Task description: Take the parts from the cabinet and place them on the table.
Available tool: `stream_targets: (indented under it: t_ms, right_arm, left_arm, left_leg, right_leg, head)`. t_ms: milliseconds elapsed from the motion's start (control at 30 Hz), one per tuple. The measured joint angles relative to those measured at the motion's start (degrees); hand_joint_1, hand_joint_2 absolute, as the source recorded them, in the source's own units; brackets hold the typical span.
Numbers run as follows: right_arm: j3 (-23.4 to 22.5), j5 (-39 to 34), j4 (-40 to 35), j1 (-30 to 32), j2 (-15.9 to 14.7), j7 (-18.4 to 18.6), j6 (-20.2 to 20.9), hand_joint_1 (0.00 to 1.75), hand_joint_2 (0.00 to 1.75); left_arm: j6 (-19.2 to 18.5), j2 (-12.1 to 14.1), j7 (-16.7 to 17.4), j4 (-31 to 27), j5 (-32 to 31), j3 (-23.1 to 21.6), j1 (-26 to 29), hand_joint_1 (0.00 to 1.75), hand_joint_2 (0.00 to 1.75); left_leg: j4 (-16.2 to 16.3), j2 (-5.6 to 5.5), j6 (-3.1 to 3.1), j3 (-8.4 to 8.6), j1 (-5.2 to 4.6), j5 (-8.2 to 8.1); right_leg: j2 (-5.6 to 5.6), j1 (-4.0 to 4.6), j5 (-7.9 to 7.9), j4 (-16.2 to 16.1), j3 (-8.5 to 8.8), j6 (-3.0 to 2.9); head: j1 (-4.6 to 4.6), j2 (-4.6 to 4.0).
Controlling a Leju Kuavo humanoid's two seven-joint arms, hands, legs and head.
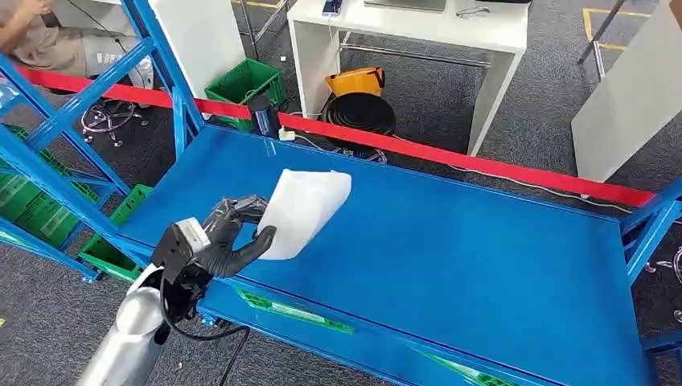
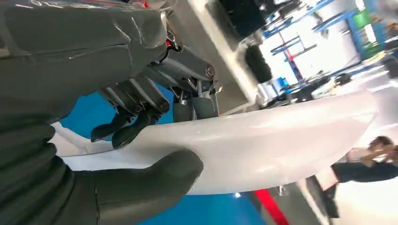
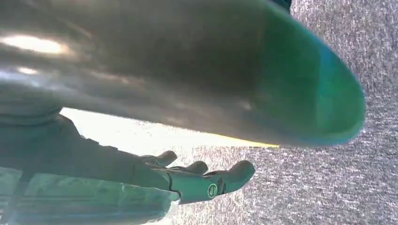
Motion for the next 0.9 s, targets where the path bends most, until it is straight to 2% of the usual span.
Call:
stream_targets:
  t_ms: [33, 67, 100, 133, 167, 267, 300, 333, 367, 433, 467, 500, 533, 567, 633, 667, 700, 800, 833, 867, 900]
  right_arm:
    - [0.0, 0.0, 0.0, 0.0, 0.0, 0.0, 0.0, 0.00, 0.00]
    - [0.0, 0.0, 0.1, 0.0, 0.1, 0.0, 0.0, 0.00, 0.00]
    - [0.0, 0.0, 0.1, 0.0, 0.1, -0.1, 0.0, 0.00, 0.00]
    - [0.0, 0.0, 0.1, 0.0, 0.2, -0.2, 0.0, 0.00, 0.00]
    - [0.0, 0.0, 0.1, 0.0, 0.4, -0.3, 0.0, 0.00, 0.00]
    - [0.0, 0.1, 0.2, 0.0, 0.5, -0.8, 0.0, 0.00, 0.00]
    - [0.0, 0.2, 0.2, 0.0, 0.6, -0.8, 0.0, 0.00, 0.00]
    - [0.0, 0.2, 0.2, 0.0, 0.4, -0.8, 0.0, 0.00, 0.00]
    - [0.0, 0.4, 0.2, 0.1, 0.4, -0.9, 0.2, 0.00, 0.00]
    - [0.2, 0.8, 0.2, 0.1, 0.2, -0.9, 0.5, 0.00, 0.00]
    - [0.3, 1.1, 0.2, 0.1, 0.0, -0.9, 0.6, 0.00, 0.00]
    - [0.6, 1.5, 0.2, 0.1, -0.1, -0.9, 0.7, 0.00, 0.00]
    - [0.8, 1.7, 0.2, 0.1, -0.2, -0.9, 0.7, 0.00, 0.00]
    - [1.0, 1.9, 0.2, 0.1, -0.4, -0.9, 0.7, 0.00, 0.00]
    - [1.2, 2.1, 0.2, -0.1, -0.7, -0.8, 0.8, 0.00, 0.00]
    - [1.2, 2.2, 0.2, -0.3, -0.7, -0.8, 0.8, 0.00, 0.00]
    - [1.3, 2.2, 0.2, -0.4, -0.7, -0.8, 0.8, 0.00, 0.00]
    - [1.5, 2.2, 0.2, -0.4, -0.7, -0.8, 0.8, 0.00, 0.00]
    - [1.7, 2.2, 0.2, -0.4, -0.6, -0.7, 0.8, 0.00, 0.00]
    - [1.7, 2.2, 0.2, -0.5, -0.7, -0.7, 0.8, 0.00, 0.00]
    - [1.7, 2.2, 0.2, -0.5, -0.8, -0.7, 0.8, 0.00, 0.00]
  left_arm:
    - [0.2, 0.0, 0.0, -0.7, 0.0, -0.1, 0.3, 1.75, 1.75]
    - [0.2, 0.1, -0.1, -1.3, 0.0, -0.3, 0.5, 1.75, 1.75]
    - [0.3, 0.3, -0.1, -2.0, 0.0, -0.4, 0.5, 1.75, 1.75]
    - [0.7, 0.4, -0.5, -2.7, -0.1, -0.5, 0.5, 1.75, 1.75]
    - [1.2, 0.5, -1.1, -3.1, -0.4, -0.5, 0.6, 1.75, 1.75]
    - [4.0, 0.7, -4.7, -5.7, -1.3, -0.7, 1.4, 1.75, 1.75]
    - [3.9, 0.9, -5.4, -6.9, 0.0, -0.7, 1.9, 1.75, 1.75]
    - [2.7, 0.9, -5.6, -8.3, 2.8, -0.8, 2.4, 1.75, 1.75]
    - [0.7, 1.0, -5.2, -9.5, 7.8, -0.8, 2.7, 1.75, 1.75]
    - [-5.7, 1.0, -3.3, -10.9, 21.8, -1.0, 3.2, 1.75, 1.75]
    - [-8.5, 1.2, -2.4, -11.0, 27.6, -1.1, 3.5, 1.75, 1.75]
    - [-11.3, 1.6, -1.7, -11.0, 32.8, -1.2, 3.9, 1.75, 1.75]
    - [-13.1, 1.9, -1.5, -11.0, 36.2, -1.2, 4.2, 1.75, 1.75]
    - [-14.5, 2.1, -1.5, -10.9, 38.8, -1.2, 4.5, 1.75, 1.75]
    - [-16.1, 2.4, -1.5, -10.9, 41.1, -1.1, 4.8, 1.75, 1.75]
    - [-16.5, 2.6, -1.5, -10.8, 41.5, -1.1, 4.9, 1.75, 1.75]
    - [-16.7, 2.9, -1.5, -10.8, 41.8, -1.1, 5.1, 1.75, 1.75]
    - [-16.9, 3.2, -1.4, -10.8, 41.9, -1.1, 5.6, 1.75, 1.75]
    - [-16.9, 3.4, -1.4, -10.8, 41.9, -1.1, 5.6, 1.75, 1.75]
    - [-17.0, 3.5, -1.4, -10.8, 41.9, -1.0, 5.7, 1.75, 1.75]
    - [-17.0, 3.7, -1.4, -10.8, 41.9, -1.0, 5.7, 1.75, 1.75]
  left_leg:
    - [-1.9, 0.04, 0.14, 0.85, 0.01, 1.53]
    - [-6.3, 0.04, 0.40, 3.03, 0.01, 3.94]
    - [-12.0, 0.02, 0.82, 6.02, -0.03, 6.57]
    - [-17.3, 0.01, 1.47, 8.86, -0.17, 8.42]
    - [-18.9, 0.06, 1.83, 9.74, -0.43, 7.39]
    - [-18.9, 0.07, 2.05, 9.33, -0.79, 7.71]
    - [-19.7, 0.11, 2.54, 9.59, -0.67, 8.18]
    - [-20.6, 0.33, 2.59, 10.42, -0.09, 8.82]
    - [-21.0, 0.30, 3.04, 10.56, -0.25, 9.10]
    - [-21.0, 0.33, 3.27, 10.38, -0.37, 9.20]
    - [-21.0, 0.33, 3.28, 10.29, -0.46, 9.20]
    - [-20.9, 0.32, 3.27, 10.24, -0.49, 9.20]
    - [-20.9, 0.32, 3.25, 10.27, -0.49, 9.19]
    - [-20.8, 0.28, 3.21, 10.28, -0.47, 9.16]
    - [-20.2, 0.05, 2.70, 10.21, -0.38, 8.82]
    - [-19.6, 0.04, 2.26, 9.95, -0.45, 8.52]
    - [-19.1, -0.01, 1.83, 9.59, -0.80, 8.16]
    - [-19.1, -0.01, 1.36, 9.47, -0.47, 8.37]
    - [-18.8, -0.05, 1.12, 9.26, -0.34, 8.03]
    - [-17.4, 0.05, 0.73, 8.58, -0.26, 6.78]
    - [-13.8, 0.08, 0.36, 7.03, -0.08, 4.51]
  right_leg:
    - [0.02, 0.04, -0.01, 0.0, 0.06, 0.01]
    - [0.06, 0.07, -0.01, 0.0, 0.14, 0.02]
    - [0.12, 0.16, -0.01, 0.0, 0.26, 0.03]
    - [0.13, 0.19, -0.01, 0.0, 0.36, 0.04]
    - [0.11, 0.57, 0.00, 0.0, 0.23, 0.17]
    - [0.05, 0.42, 0.38, -0.3, 0.00, 0.78]
    - [0.06, 0.63, 0.48, -0.5, 0.07, 1.18]
    - [-0.02, 0.51, -0.03, 0.2, -0.42, 1.21]
    - [-0.03, 0.72, -1.25, 2.0, -1.17, 1.11]
    - [-0.02, 0.60, -4.86, 10.0, -4.72, 0.47]
    - [-0.03, 0.57, -6.59, 14.9, -7.01, 0.44]
    - [-0.03, 0.55, -7.28, 17.8, -8.33, 0.76]
    - [-0.04, 0.43, -6.86, 17.3, -8.03, 1.20]
    - [-0.06, 0.26, -5.63, 14.4, -6.47, 1.86]
    - [-0.15, -0.24, -1.78, 3.9, -0.90, 3.23]
    - [-0.23, -0.41, -1.51, 0.1, 0.76, 3.06]
    - [0.08, -0.14, -1.33, 0.3, 1.03, 2.18]
    - [0.08, 0.25, -1.26, 0.5, 0.75, 1.14]
    - [0.08, -0.40, -1.04, 0.3, 0.88, 0.79]
    - [0.08, -0.37, -1.01, 0.3, 0.89, 0.50]
    - [0.07, -0.34, -0.94, 0.3, 0.88, 0.20]
  head:
    - [0.02, 0.00]
    - [0.00, 0.00]
    - [0.00, 0.00]
    - [0.00, 0.00]
    - [0.09, 0.00]
    - [0.07, 0.00]
    - [-0.02, 0.00]
    - [0.07, 0.00]
    - [0.18, 0.00]
    - [0.22, 0.00]
    - [0.22, 0.00]
    - [0.22, 0.00]
    - [0.22, 0.00]
    - [0.22, 0.00]
    - [0.24, 0.00]
    - [0.26, 0.00]
    - [0.17, 0.00]
    - [0.15, 0.00]
    - [0.17, 0.00]
    - [0.06, 0.00]
    - [-0.09, 0.00]
